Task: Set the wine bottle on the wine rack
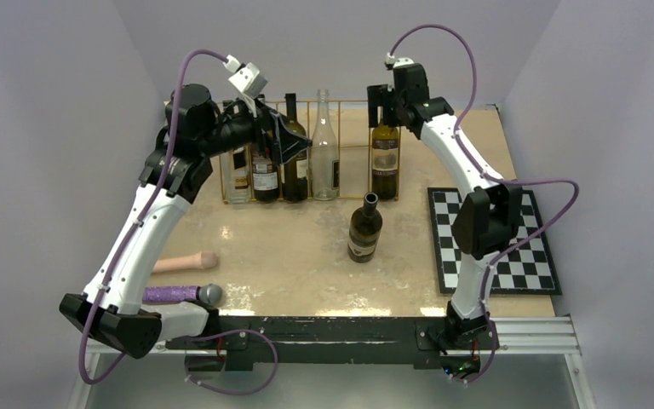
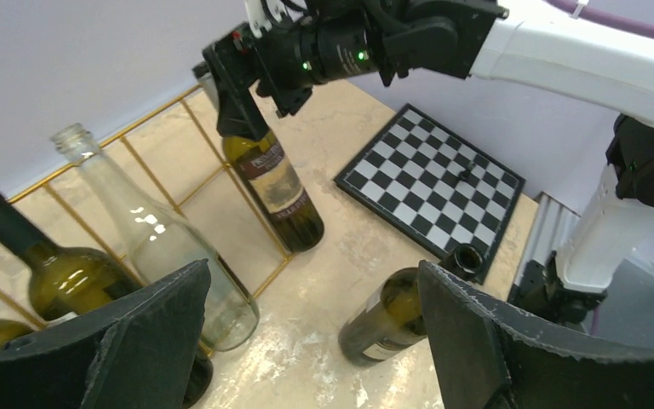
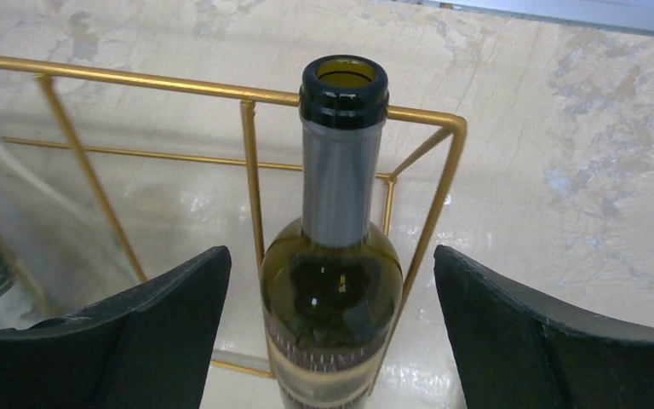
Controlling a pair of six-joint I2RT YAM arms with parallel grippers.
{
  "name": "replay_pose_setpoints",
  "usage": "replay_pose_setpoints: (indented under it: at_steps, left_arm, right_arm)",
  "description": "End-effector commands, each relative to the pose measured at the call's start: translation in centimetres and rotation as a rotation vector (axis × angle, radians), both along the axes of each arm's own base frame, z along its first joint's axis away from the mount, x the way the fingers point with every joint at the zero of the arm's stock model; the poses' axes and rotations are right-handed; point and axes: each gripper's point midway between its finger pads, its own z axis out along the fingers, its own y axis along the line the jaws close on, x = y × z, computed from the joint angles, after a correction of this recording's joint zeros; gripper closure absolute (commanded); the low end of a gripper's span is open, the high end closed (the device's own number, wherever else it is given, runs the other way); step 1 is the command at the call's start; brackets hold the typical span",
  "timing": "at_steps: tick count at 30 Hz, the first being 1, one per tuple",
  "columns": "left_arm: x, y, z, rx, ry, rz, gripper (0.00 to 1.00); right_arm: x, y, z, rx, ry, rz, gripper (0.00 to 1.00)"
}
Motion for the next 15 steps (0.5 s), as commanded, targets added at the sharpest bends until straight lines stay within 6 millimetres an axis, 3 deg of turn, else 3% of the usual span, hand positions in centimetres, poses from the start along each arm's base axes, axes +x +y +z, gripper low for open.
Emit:
replay_pose_setpoints:
  at_steps: [1,5,9,15]
  left_arm:
    - [-2.1,-1.5,-0.5,-0.016,0.013,-0.168,0.05]
    - [-4.1,-3.9,-1.7,-0.038,0.036,-0.300,0.06]
    - [-7.1,-7.6,-4.1,-0.003,0.022,-0.431,0.06]
    - [-7.5,-10.4,-7.0,0.028,0.005,-0.444,0.07]
  right_arm:
    - [-2.5,0.3,9.7,0.068,-0.201,0.076,0.07]
    - [-5.9,2.3,12.9,0.134,-0.285,0.262,0.07]
    - [-8.8,1.9,14.4,0.209,-0.277,0.267,0.07]
    - [-12.7,1.5,15.1,0.278,-0.278,0.293,0.07]
